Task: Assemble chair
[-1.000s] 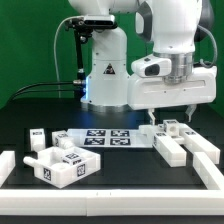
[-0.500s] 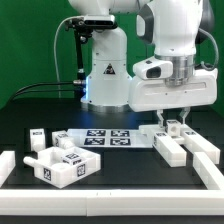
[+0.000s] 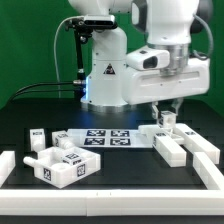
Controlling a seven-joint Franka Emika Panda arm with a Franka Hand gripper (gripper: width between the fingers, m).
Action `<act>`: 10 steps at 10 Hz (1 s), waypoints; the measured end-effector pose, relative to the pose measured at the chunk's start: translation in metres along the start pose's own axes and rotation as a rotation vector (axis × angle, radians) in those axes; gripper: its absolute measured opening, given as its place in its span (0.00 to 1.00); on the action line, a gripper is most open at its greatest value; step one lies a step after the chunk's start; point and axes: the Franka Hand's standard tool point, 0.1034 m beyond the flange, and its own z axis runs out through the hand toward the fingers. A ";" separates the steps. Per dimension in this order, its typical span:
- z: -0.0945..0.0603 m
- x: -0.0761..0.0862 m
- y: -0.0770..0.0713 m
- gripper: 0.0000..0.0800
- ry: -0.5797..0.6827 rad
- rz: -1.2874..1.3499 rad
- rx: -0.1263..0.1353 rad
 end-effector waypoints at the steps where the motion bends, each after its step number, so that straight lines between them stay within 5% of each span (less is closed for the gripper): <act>1: 0.004 -0.003 -0.001 0.35 0.006 0.012 -0.004; 4: 0.005 -0.003 0.001 0.35 0.002 0.008 -0.003; 5: 0.009 -0.008 0.018 0.35 -0.006 -0.091 0.002; 7: 0.013 -0.024 0.076 0.35 -0.019 -0.174 0.016; 10: 0.035 -0.039 0.116 0.35 -0.013 -0.239 0.007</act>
Offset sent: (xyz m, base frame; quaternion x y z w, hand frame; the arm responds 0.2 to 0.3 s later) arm 0.0000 0.0000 0.0000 0.0000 0.0000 0.0000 1.0000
